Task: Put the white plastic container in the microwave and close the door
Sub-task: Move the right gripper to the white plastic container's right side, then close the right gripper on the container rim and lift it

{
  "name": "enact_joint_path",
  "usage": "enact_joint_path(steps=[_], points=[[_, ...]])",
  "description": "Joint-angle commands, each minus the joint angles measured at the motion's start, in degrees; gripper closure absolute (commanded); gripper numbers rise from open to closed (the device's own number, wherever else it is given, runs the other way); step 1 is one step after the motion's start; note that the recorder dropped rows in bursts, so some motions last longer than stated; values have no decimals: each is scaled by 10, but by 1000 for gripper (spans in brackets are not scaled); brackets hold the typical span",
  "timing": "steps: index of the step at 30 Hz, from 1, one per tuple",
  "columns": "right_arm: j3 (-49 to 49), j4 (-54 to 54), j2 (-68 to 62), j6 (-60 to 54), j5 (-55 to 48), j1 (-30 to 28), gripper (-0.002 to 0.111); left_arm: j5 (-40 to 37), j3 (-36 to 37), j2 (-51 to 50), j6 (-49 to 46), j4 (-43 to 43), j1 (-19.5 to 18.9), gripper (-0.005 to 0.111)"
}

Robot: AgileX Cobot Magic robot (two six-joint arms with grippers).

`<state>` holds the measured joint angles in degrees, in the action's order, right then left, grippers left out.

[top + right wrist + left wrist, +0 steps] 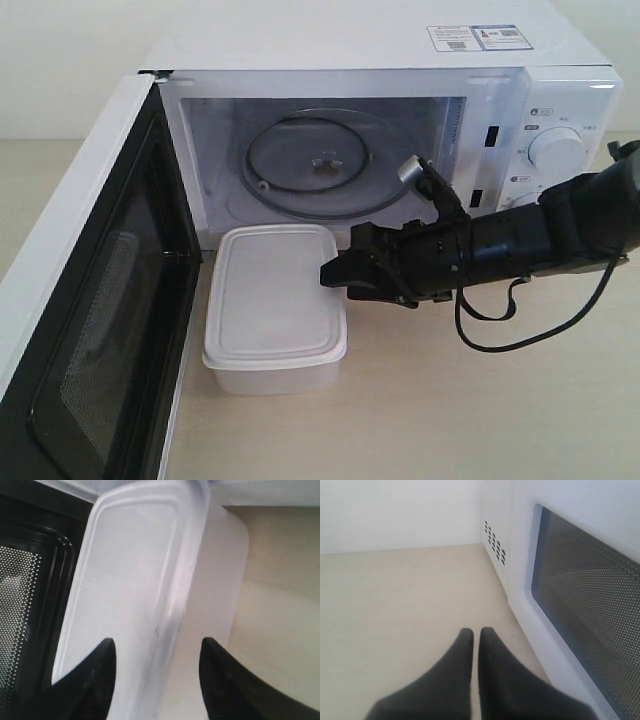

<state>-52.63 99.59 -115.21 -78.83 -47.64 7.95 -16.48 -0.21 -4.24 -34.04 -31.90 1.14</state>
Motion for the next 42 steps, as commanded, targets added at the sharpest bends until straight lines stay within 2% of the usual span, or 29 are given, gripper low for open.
enact_joint_path(steps=[1, 5, 6, 10, 11, 18, 42], points=[[-10, 4, -18, 1, -3, 12, 58, -1, 2, -1, -3, -1, -2, 103], [-23, 4, -31, -1, -7, 24, 59, -1, 2, -1, -3, -1, -2, 103], [-23, 4, -32, -1, -2, 26, 62, -1, 2, -1, -3, -1, -2, 103], [-23, 4, -33, -23, -1, 26, 106, -1, 2, -1, -3, -1, -2, 103], [-23, 4, -33, -24, -1, 26, 108, -1, 2, -1, -3, -1, -2, 103], [-22, 4, -26, -19, -59, 26, 108, -1, 2, -1, -3, -1, -2, 103], [148, 4, 218, 73, 149, 24, 108, -1, 2, -1, -3, -1, -2, 103]])
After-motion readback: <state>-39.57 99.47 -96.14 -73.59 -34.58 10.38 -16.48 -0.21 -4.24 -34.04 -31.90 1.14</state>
